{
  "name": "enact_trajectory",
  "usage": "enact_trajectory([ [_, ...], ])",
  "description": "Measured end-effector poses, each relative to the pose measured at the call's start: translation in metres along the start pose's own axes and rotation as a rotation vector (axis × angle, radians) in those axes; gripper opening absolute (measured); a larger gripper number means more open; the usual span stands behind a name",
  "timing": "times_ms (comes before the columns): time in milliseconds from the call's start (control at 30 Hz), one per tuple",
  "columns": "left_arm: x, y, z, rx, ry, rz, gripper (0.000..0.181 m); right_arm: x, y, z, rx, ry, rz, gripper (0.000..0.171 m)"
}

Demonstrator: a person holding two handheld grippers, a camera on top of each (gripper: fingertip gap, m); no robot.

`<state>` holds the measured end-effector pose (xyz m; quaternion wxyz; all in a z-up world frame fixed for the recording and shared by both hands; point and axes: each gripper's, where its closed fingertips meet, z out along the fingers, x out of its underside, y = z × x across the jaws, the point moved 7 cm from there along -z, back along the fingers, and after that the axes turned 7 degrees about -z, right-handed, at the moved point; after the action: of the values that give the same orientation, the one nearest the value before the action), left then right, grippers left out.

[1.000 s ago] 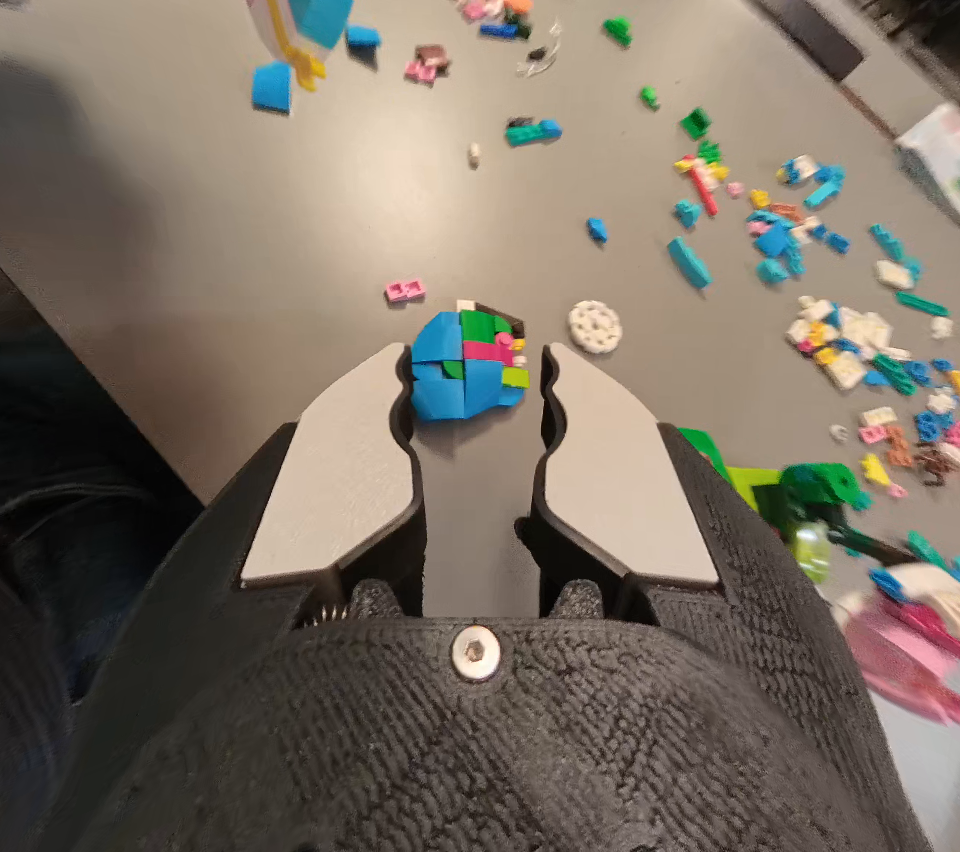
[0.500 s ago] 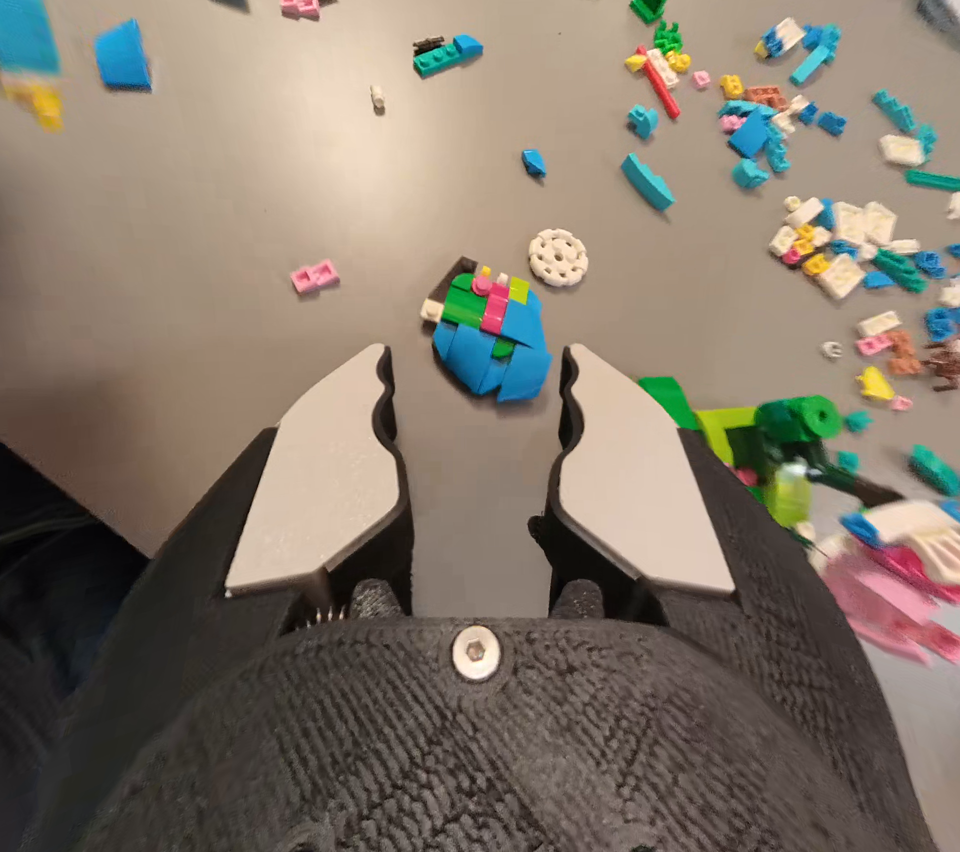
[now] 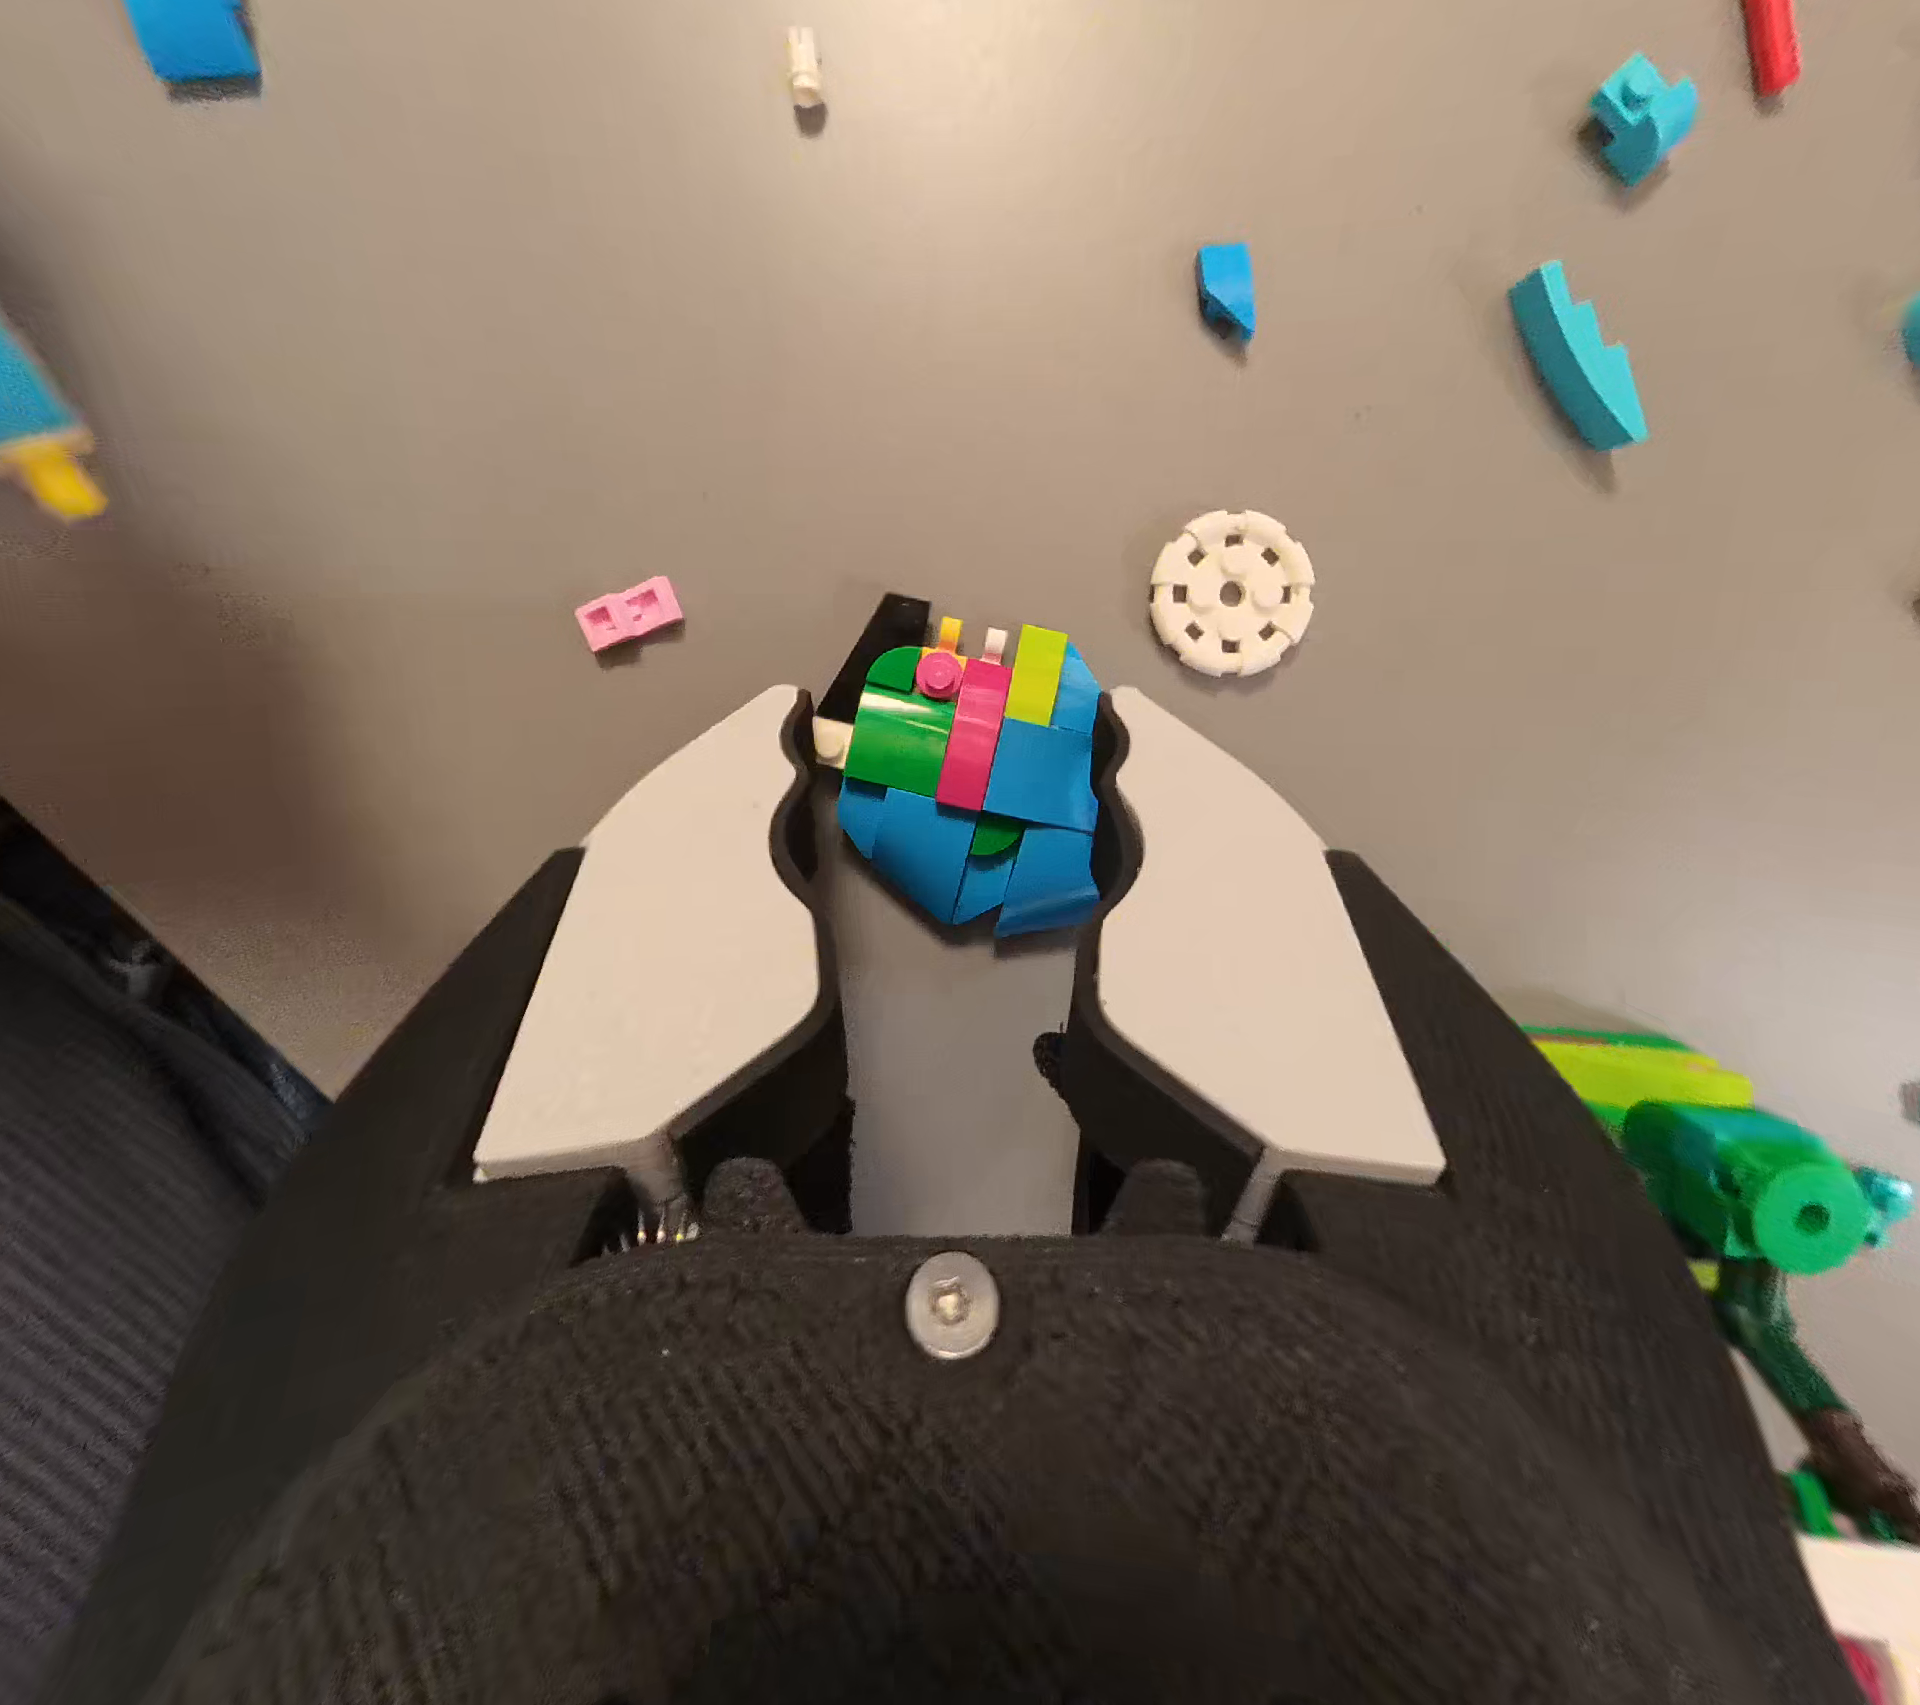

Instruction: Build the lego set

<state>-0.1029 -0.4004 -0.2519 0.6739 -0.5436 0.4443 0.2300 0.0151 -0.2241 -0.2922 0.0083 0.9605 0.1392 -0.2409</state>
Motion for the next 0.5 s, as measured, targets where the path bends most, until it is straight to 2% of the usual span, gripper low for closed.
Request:
enact_trajectory([
  [67,-0.002,0.007,0.002,-0.011,0.011,-0.092,0.018,-0.003,0.0,-0.001,0.014,-0.037,-0.09,0.05],
  [167,0.0,0.018,0.007,-0.011,0.013,-0.229,0.018,-0.022,0.003,-0.012,0.097,-0.263,-0.31,0.05],
  [300,0.015,0.023,0.013,-0.033,-0.02,-0.406,0.018,-0.046,0.003,-0.025,0.368,-0.471,-0.708,0.049],
  [367,0.019,0.021,0.013,-0.049,-0.064,-0.476,0.018,-0.053,0.003,-0.024,0.447,-0.491,-0.882,0.05],
  [500,0.022,0.023,0.013,-0.135,-0.12,-0.522,0.018,-0.058,0.011,-0.022,0.432,-0.5,-1.135,0.049],
])
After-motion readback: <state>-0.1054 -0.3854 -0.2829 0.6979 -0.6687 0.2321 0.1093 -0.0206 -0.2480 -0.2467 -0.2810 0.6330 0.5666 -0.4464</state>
